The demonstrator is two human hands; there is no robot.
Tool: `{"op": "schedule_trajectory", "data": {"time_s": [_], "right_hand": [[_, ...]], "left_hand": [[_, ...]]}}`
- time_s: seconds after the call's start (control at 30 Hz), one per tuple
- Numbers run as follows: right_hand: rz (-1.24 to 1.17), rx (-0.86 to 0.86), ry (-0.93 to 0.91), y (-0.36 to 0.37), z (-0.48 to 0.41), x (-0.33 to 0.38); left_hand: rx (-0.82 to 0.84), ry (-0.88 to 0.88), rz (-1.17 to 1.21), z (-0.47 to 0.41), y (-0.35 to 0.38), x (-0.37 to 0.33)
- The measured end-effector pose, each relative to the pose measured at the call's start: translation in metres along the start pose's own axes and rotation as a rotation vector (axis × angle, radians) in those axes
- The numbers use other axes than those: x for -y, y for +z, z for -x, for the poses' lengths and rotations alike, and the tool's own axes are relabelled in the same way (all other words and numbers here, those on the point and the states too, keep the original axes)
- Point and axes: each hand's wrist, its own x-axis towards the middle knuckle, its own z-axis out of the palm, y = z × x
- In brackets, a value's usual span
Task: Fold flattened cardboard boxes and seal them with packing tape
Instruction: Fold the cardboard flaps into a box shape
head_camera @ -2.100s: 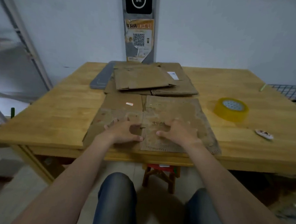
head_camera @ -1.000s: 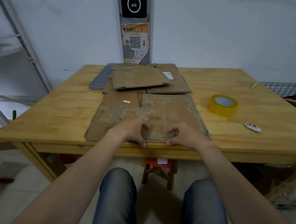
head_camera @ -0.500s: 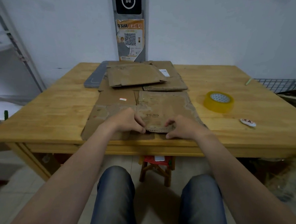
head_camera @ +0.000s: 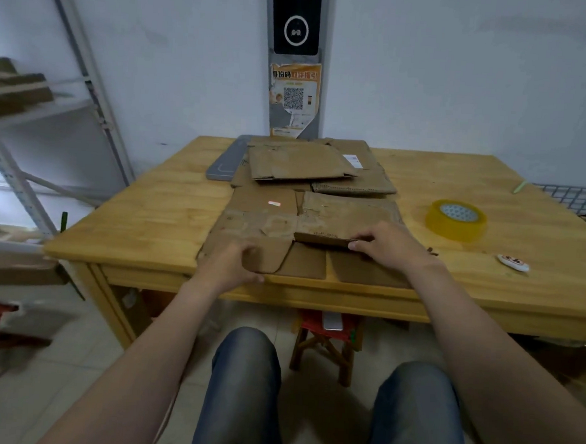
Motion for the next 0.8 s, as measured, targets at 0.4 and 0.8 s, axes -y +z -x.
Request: {"op": "schedule_trajectory", "data": {"time_s": [0.4, 0.8], "right_hand": [[-0.246, -0.365, 0.008, -0.025, 0.018, 0.009], [-0.427, -0.628, 0.042, -0.089, 0.023, 0.039]], "left_hand": [[-0.631, 0.265, 0.019, 0.012, -0.022, 0.011], [-0.603, -0.168, 0.894, 0.019, -0.058, -0.046]]}}
